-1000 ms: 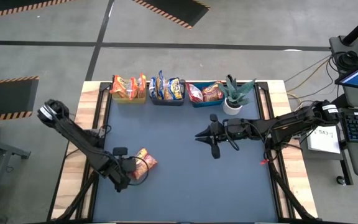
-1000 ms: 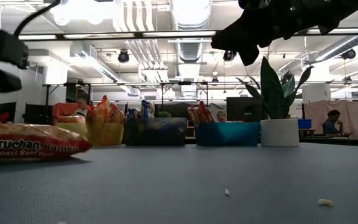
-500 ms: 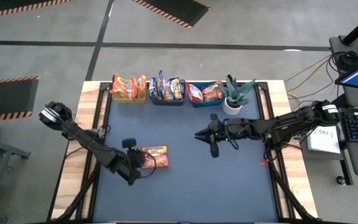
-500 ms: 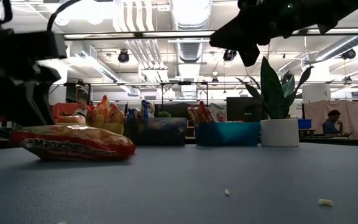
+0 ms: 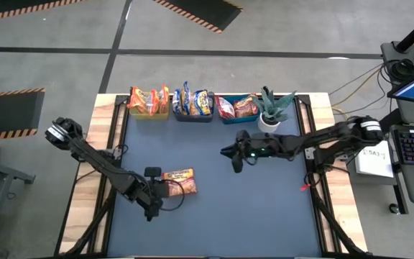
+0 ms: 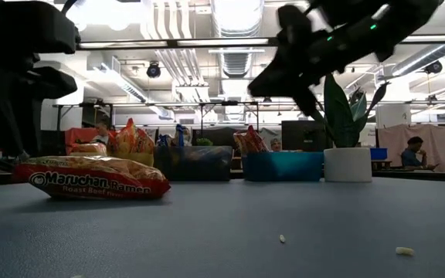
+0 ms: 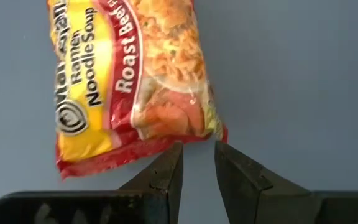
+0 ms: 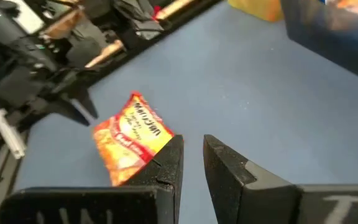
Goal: Sort Maruchan noodles
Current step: Put the red noodle pack into the blue bin
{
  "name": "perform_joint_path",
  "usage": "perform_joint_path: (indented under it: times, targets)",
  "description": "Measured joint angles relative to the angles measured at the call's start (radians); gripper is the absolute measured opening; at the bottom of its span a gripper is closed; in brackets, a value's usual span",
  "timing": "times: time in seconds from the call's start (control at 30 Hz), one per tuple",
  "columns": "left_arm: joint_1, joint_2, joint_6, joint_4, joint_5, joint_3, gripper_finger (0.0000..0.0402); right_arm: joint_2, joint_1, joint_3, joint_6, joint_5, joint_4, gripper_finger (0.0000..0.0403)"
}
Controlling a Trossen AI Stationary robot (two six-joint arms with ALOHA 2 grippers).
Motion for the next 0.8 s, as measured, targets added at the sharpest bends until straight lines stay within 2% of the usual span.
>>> perform_joint_path:
  times: [0.23,0.33,0.4,0.5,0.67,0.8]
  targets:
    - [0.001,0.001,0.0,0.203,-0.057,-0.083,0.0075,0.198,-0.013,0.14,-0.005,-0.082,-0.002,0.0052]
    - [0.001,0.002,-0.014,0.22,-0.097,-0.109,0.0075,0.273,-0.013,0.215,-0.006,-0.092,-0.005,0.0053]
    - [0.001,0.003,-0.024,0.223,-0.104,-0.123,0.0075,0.317,-0.019,0.268,-0.005,-0.14,-0.032,0.0061]
    - [0.001,0.003,-0.03,0.22,-0.104,-0.137,0.0075,0.37,-0.027,0.352,0.004,-0.204,-0.114,0.0088]
    - [-0.002,-0.009,-0.014,0.208,-0.081,-0.107,0.0075,0.424,-0.03,0.465,0.008,-0.209,-0.304,0.0154]
    - [-0.003,-0.011,0.048,0.213,-0.154,-0.089,0.0075,0.445,-0.027,0.516,0.047,-0.216,-0.403,0.0205]
